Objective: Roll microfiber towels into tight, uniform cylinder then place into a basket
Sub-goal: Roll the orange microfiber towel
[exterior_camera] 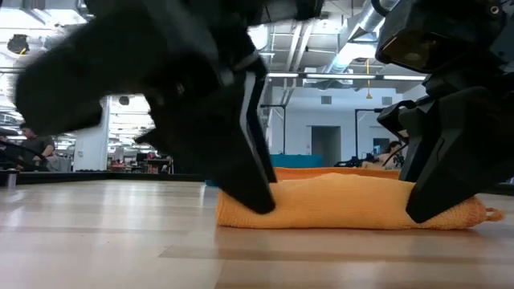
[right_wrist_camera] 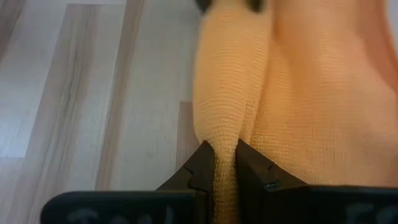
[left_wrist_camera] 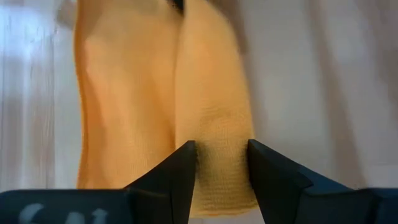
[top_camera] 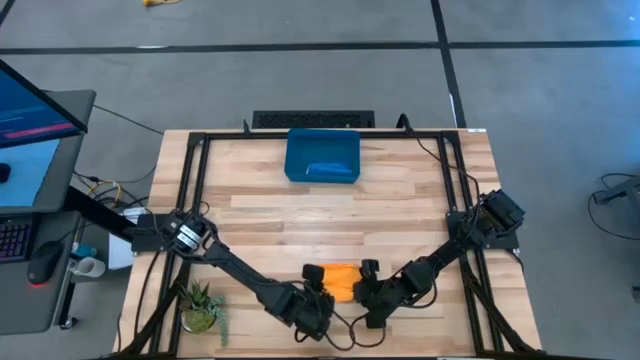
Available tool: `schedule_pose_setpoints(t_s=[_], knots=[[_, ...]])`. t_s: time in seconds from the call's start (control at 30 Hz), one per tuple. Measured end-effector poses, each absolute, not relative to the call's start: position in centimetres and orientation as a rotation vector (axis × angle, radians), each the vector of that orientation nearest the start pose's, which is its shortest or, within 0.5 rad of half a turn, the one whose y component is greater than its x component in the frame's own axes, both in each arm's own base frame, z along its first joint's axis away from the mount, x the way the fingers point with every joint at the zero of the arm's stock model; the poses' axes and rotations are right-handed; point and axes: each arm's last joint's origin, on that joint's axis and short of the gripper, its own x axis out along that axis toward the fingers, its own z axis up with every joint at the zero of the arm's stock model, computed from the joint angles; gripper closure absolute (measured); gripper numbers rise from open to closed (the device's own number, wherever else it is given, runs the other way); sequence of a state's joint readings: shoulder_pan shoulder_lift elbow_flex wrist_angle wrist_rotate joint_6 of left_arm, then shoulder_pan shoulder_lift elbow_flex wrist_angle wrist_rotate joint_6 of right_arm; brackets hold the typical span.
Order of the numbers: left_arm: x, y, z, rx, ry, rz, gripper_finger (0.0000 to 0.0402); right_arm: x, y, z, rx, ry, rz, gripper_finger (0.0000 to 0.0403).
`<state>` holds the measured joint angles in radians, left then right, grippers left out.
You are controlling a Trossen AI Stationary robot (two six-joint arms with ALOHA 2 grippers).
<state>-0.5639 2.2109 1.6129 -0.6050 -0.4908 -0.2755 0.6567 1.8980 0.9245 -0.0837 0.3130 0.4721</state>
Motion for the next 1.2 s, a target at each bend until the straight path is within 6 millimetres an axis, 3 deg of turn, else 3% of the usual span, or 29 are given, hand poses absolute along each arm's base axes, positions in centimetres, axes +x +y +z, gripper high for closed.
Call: schedule_pose_setpoints(t_s=[0.17,0.27,0.6,1.0,1.2], knots=[[38.6,-20.7,12.8,0.290,1.056,0.182,0.0265,27.4,20.0,10.2,-0.053,0.984,0.094,0.0342],[39.1,-19.9,12.8,0.203,1.093,0.133,0.0276,27.6,19.8,10.2,-0.039,0.994,0.103,0.0342],[39.8,-20.6,13.1,-0.005,1.134,-0.069,0.0389,28.4,18.7,11.4,0.220,1.113,0.310,0.0343],[41.1,-21.2,14.1,-0.463,1.188,-0.398,0.0374,30.1,18.2,11.4,0.696,1.256,0.578,0.0344],[41.3,-20.9,14.1,-0.542,1.219,-0.413,0.0377,30.5,18.3,10.3,0.758,1.269,0.558,0.0344]])
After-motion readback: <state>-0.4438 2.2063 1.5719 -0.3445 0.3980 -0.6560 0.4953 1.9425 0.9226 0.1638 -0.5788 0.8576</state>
